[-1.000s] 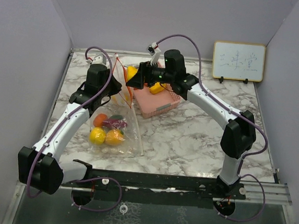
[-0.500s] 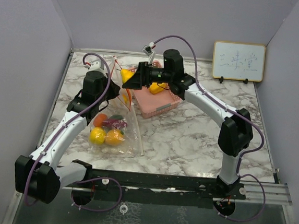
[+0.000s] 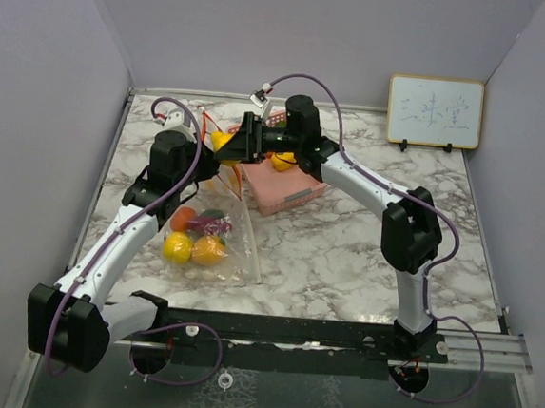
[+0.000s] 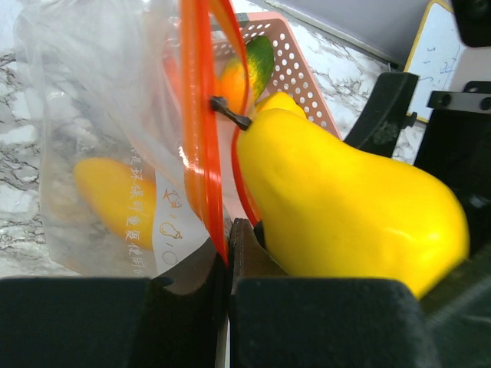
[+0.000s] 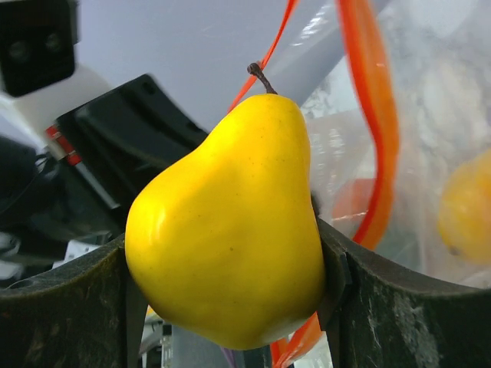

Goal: Place the food in the zip-top bag and seal the zipper
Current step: Place the fake fruit in the zipper food storage bag.

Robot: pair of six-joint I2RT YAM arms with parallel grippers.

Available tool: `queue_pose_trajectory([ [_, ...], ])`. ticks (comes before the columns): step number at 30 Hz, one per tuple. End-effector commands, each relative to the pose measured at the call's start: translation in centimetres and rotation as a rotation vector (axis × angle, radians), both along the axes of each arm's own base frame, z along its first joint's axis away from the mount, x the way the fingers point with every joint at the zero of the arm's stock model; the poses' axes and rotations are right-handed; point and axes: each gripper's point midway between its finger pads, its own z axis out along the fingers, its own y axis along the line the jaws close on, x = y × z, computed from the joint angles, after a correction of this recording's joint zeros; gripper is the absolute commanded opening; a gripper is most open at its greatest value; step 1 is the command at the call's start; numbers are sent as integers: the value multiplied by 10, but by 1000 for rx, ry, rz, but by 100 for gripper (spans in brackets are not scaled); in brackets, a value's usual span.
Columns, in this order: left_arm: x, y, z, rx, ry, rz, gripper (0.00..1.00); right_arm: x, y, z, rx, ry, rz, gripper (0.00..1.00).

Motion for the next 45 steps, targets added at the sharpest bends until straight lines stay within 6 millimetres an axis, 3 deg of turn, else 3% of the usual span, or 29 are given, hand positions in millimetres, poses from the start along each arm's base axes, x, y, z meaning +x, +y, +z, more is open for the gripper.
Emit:
queue_pose_trajectory([
  [1,2,-4,22,-27,-69,-31,0,27,3,-18,-106,29,-178,37],
  [11,3,2,28,4,-81,-8,0,57,-26,-59,-432,-53,-370,37],
  [13,4,0,29,-5,-82,-12,0,60,-27,-62,-472,-70,-379,41],
  [16,5,-2,29,-17,-82,-17,0,63,-25,-61,-485,-73,-381,55],
  [18,6,-3,28,-22,-80,-19,0,65,-22,-57,-477,-79,-382,66],
  [21,6,-4,28,-29,-76,-20,0,69,-21,-51,-474,-92,-391,98],
  [22,6,-4,28,-32,-74,-18,0,70,-20,-48,-468,-99,-390,100],
  [27,6,-7,28,-57,-69,-23,0,71,-18,-33,-438,-133,-387,100],
  [31,9,-4,28,-51,-55,-1,0,69,-25,-3,-391,-204,-411,100],
  [35,10,5,24,-27,-23,49,0,76,-56,31,-397,-321,-563,100],
  [37,10,6,23,-21,-19,56,0,84,-75,34,-442,-357,-652,100],
  [40,10,6,24,-28,-20,54,0,103,-102,18,-546,-311,-761,100],
  [45,10,3,27,-37,-29,43,0,135,-123,-39,-730,-193,-869,100],
])
